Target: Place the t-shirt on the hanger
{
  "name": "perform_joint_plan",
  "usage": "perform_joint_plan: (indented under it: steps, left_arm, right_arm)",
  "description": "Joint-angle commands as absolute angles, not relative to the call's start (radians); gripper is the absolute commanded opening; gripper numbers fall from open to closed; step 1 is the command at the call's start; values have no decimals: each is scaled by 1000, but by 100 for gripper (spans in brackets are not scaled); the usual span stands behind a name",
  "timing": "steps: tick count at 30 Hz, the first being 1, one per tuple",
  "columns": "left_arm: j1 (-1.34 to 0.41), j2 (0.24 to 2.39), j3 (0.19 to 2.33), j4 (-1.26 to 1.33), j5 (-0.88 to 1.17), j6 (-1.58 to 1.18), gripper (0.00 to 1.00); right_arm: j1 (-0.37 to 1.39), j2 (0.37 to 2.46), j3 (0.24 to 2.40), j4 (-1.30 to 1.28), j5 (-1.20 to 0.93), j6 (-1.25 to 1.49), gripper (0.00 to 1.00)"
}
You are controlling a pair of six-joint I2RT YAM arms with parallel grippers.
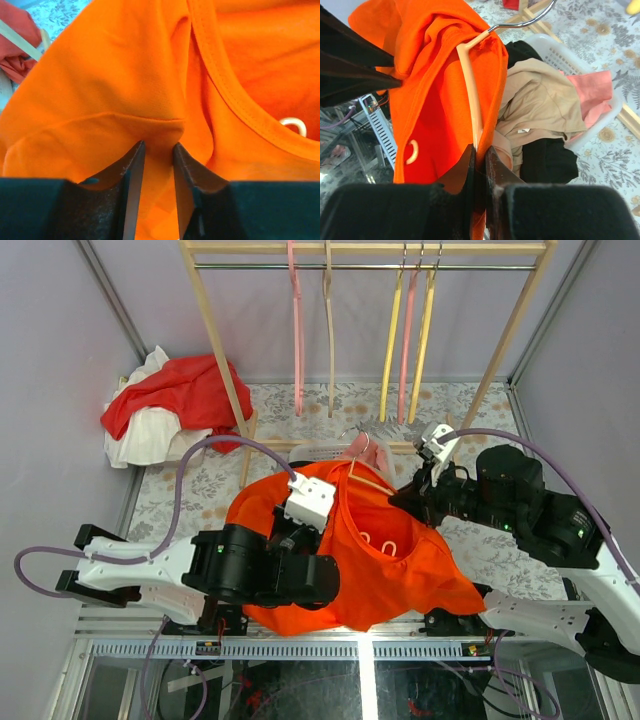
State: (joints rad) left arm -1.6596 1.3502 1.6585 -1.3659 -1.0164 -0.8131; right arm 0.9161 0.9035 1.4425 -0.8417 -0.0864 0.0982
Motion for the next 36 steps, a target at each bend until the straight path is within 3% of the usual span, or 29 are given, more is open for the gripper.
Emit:
perform_joint_plan:
  steps: [1, 6, 13, 21, 28, 36]
  left_arm:
    - [-1858, 1303, 1683, -1455, -1134, -923, 18]
    - [-1856, 1262, 1670, -1454, -1141, -926, 0]
    - [-1855, 1223, 1694, -1448, -1133, -902, 0]
    - [-1855, 1179, 1720, -1211, -1001, -660, 31]
    - [-1856, 1151, 1697, -1210, -996, -669, 26]
    - [-1856, 1131, 1645, -1099, -886, -609, 37]
  right_arm:
    - [913, 882, 1510, -783, -65, 106, 0]
    - [913, 862, 1503, -789, -64, 105, 0]
    - [914, 844, 1490, -801, -64, 105, 0]
    - [914, 842, 1475, -789, -64, 109, 0]
    - [914, 834, 1474, -790, -62, 108, 0]
    - [913, 832, 1469, -788, -66, 112, 0]
